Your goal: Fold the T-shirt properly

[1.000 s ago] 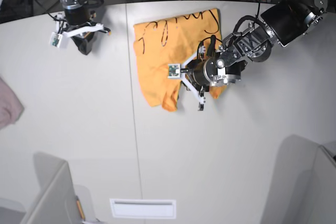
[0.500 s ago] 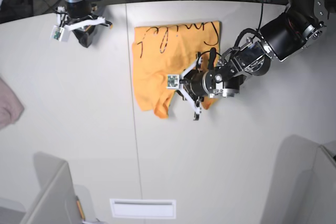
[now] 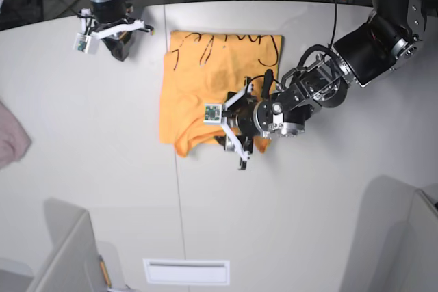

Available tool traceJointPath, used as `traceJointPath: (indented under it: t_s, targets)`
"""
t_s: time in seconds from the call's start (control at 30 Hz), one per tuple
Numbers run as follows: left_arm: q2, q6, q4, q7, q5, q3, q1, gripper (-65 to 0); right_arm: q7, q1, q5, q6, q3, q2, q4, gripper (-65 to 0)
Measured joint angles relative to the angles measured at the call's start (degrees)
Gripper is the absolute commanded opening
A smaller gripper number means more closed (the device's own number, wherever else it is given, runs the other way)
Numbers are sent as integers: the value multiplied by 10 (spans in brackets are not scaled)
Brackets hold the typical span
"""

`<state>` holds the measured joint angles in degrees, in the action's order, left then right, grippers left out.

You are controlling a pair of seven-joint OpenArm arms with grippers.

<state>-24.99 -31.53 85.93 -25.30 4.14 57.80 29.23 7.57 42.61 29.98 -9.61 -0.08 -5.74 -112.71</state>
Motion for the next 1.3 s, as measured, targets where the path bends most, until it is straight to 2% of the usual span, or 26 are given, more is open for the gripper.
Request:
traceJointPath:
  t_s: [0.1, 0.17, 0.23, 0.4, 0.5, 0.63, 0.7, 0.73, 0.8, 0.87, 0.9, 0.93, 1.03, 1.13, 1.3]
  targets:
    - [-2, 0, 13, -1, 1, -3, 18, -115, -1, 0, -1, 0, -6, 0, 0, -650]
    - [-3, 0, 26, -3, 1, -5, 26, -74, 0, -1, 0, 0, -13, -1, 0, -650]
    - [0, -1, 47, 1, -7, -40, 22, -71, -1, 0, 0, 0, -14, 0, 0, -650]
    - [-3, 2, 119, -1, 0, -176, -22, -69, 0, -2, -2, 0, -11, -9, 0, -650]
    - [-2, -1, 176, -4, -1, -257, -89, -71, -1, -3, -2, 0, -14, -26, 1, -650]
    - [3, 0, 265, 3, -7, -393, -203, -72, -3, 3, -2, 0, -10, -28, 1, -650]
    - [7, 3, 277, 7, -8, -461, -259, -77, -3, 8, -1, 2, -15, -43, 1, -650]
    - [9, 2, 275, 0, -3, -486, -285, -100, -1, 9, 0, 2, -15, -51, 1, -650]
    - [11, 1, 271, -11, -42, -527, -324, -225, -4, 14, -2, -1, -12, -59, 1, -650]
    - [17, -1, 273, -1, -130, -570, -350, -454, -7, 21, -2, 0, -10, -62, 0, -650]
    - [18, -2, 275, 4, -174, -602, -362, -589, -7, 26, -2, 1, -11, -61, 0, -650]
    - [17, 2, 275, 5, -201, -636, -376, -650, -4, 29, -2, 2, -11, -61, 0, -650]
    - [7, 11, 274, -5, -272, -728, -425, -650, -5, 42, -2, 1, -4, -63, 0, -650]
    - [-4, 9, 273, -4, -304, -777, -490, -650, -7, 73, -2, 0, 27, -56, -6, -650]
    - [-5, 2, 273, -7, -305, -833, -627, -650, -5, 146, -1, -1, 57, -56, -19, -650]
